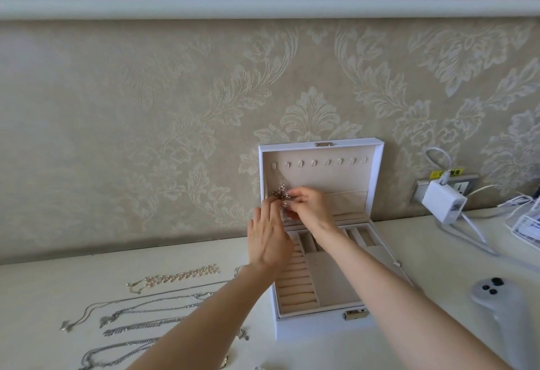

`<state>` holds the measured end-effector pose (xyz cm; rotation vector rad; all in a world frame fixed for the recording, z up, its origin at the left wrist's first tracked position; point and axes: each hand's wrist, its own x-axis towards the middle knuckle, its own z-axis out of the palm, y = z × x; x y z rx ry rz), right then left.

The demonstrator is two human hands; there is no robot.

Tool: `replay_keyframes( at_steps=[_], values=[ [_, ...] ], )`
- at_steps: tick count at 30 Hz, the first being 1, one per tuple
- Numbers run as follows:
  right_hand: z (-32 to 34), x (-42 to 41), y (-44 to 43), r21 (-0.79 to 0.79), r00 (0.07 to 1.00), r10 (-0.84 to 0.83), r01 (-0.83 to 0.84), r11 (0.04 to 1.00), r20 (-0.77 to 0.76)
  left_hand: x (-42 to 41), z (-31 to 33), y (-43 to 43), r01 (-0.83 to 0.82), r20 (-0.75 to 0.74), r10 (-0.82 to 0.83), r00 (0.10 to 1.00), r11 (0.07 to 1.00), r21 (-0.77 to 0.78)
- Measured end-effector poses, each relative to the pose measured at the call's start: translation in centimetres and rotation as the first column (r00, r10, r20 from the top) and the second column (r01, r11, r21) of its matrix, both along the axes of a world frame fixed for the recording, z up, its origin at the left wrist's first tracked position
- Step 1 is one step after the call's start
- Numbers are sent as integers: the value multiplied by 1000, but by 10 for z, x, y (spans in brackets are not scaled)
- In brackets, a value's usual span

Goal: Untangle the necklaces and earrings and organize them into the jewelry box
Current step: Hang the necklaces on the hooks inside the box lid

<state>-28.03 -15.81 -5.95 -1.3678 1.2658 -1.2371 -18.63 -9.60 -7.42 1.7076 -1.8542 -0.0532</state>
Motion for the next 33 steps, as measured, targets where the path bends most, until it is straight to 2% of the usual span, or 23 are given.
replay_keyframes(
  at_steps=[3, 6, 10, 14, 16, 19, 22, 24, 25, 29, 33],
  values=[
    [3, 0, 2, -47, 999, 25, -24, 999, 26, 3, 3, -1, 14, -80, -12, 997, 1000, 27],
    [8, -3, -3, -161, 996, -74, 67, 985, -42, 3, 4, -3, 24, -152, -21, 988, 1000, 20],
    [15, -7, -6, -334, 969, -217, 167, 928, -116, 3, 6, -6, -12, -26, 14, 1000, 998, 61],
    [9, -4, -4, -284, 949, -134, 50, 957, -286, 3, 9, -9, 1, 62, -7, 998, 996, 86],
    [8, -6, -5, -258, 946, -115, 35, 965, -303, 5, 11, -10, 10, 70, -17, 997, 996, 94],
    [15, -17, -2, -250, 969, -124, 69, 966, -212, 6, 10, -10, 24, 82, -31, 996, 996, 86],
    [33, -33, 4, -244, 990, -110, 128, 961, 90, 6, 7, -10, 30, 83, -38, 996, 995, 98],
    [47, -43, 5, -230, 953, -85, 156, 961, 292, 6, 7, -11, 36, 77, -44, 996, 994, 102],
    [52, -47, 4, -234, 934, -83, 171, 957, 347, 6, 8, -12, 39, 79, -48, 996, 994, 106],
    [58, -52, -5, -296, 937, -126, 227, 928, 324, 4, 12, -16, 53, 108, -69, 992, 987, 151],
    [50, -49, -8, -308, 984, -135, 165, 937, 117, 1, 14, -18, 50, 114, -71, 991, 983, 174]
  ],
)
